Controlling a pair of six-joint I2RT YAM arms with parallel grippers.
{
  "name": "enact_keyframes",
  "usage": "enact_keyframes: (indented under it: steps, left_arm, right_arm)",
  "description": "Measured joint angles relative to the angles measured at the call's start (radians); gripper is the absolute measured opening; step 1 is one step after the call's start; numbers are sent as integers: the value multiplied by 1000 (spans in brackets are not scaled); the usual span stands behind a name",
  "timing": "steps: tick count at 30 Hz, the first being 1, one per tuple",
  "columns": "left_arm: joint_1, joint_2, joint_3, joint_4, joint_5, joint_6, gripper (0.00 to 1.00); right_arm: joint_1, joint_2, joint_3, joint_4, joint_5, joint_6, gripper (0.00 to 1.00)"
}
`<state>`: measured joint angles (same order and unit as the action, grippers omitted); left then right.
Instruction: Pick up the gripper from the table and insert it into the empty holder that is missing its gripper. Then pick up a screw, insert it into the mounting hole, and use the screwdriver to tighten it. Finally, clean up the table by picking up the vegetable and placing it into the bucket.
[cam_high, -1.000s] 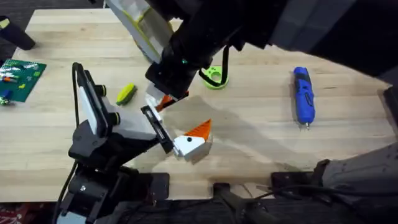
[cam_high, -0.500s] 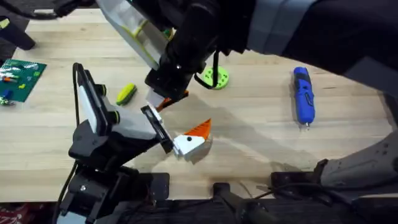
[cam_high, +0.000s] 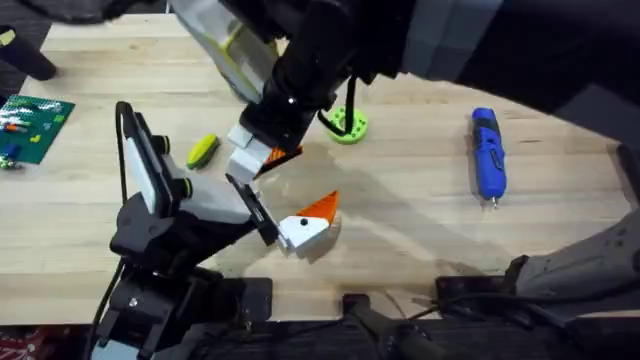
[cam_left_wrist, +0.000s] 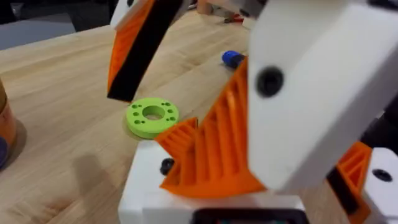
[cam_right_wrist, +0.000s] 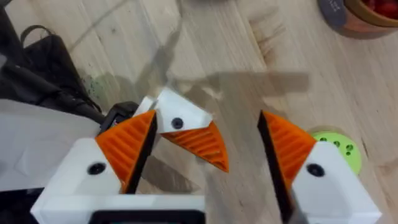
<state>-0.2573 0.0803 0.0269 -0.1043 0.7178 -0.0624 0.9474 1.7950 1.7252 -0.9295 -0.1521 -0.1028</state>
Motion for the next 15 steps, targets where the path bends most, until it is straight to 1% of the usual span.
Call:
enact_keyframes:
  steps: [1, 3, 15]
  left_arm:
    - [0, 0, 0, 0, -1, 0, 986]
    - [0, 0, 0, 0, -1, -1, 986]
    - [1, 0, 0, 0, -1, -2, 986]
  right_arm:
    - [-4, 0, 0, 0, 3, 0, 980]
    - [-6, -1, 0, 0, 3, 2, 991]
    - [-6, 0, 0, 1, 5, 2, 994]
